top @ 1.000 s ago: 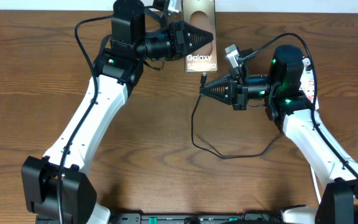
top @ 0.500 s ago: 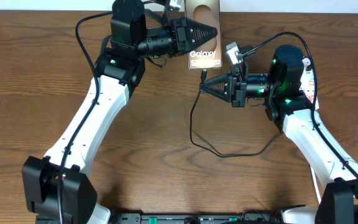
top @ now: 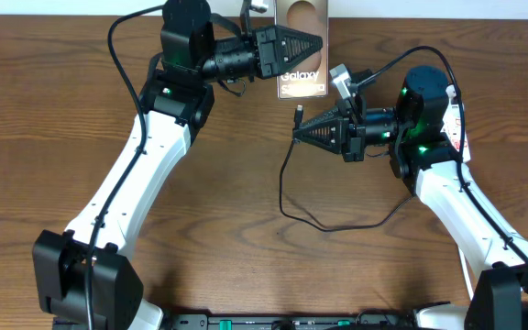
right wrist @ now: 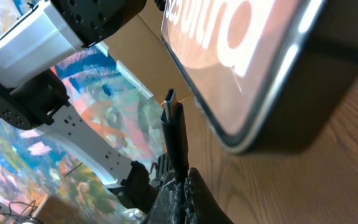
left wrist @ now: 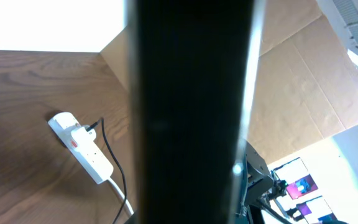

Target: Plug charger to phone and switch on socket

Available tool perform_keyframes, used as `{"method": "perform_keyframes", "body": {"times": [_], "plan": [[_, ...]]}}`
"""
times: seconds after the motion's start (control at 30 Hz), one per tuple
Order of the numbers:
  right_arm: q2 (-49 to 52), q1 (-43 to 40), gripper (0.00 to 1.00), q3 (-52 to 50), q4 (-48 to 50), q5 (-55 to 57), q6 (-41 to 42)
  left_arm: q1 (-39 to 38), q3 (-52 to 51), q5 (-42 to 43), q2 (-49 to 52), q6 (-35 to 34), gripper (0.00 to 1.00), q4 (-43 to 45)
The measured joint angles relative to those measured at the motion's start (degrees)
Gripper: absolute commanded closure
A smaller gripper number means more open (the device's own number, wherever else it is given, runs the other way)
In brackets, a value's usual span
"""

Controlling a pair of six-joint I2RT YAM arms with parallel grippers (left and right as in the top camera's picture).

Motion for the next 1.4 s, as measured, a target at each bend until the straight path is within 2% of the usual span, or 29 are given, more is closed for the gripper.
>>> {"method": "perform_keyframes", "body": {"times": [0.4, 1.4], "plan": [[0.00, 0.00, 0.99, 0.00, 1.18, 0.13, 0.17, 0.00, 0.00, 4.37, 0.00, 1.20, 0.93, 0.02], [0.00, 0.00, 0.99, 0.00, 2.58, -0.17, 0.39, 0.00, 0.00, 7.56, 0.00, 4.85, 0.93, 0.24]]}}
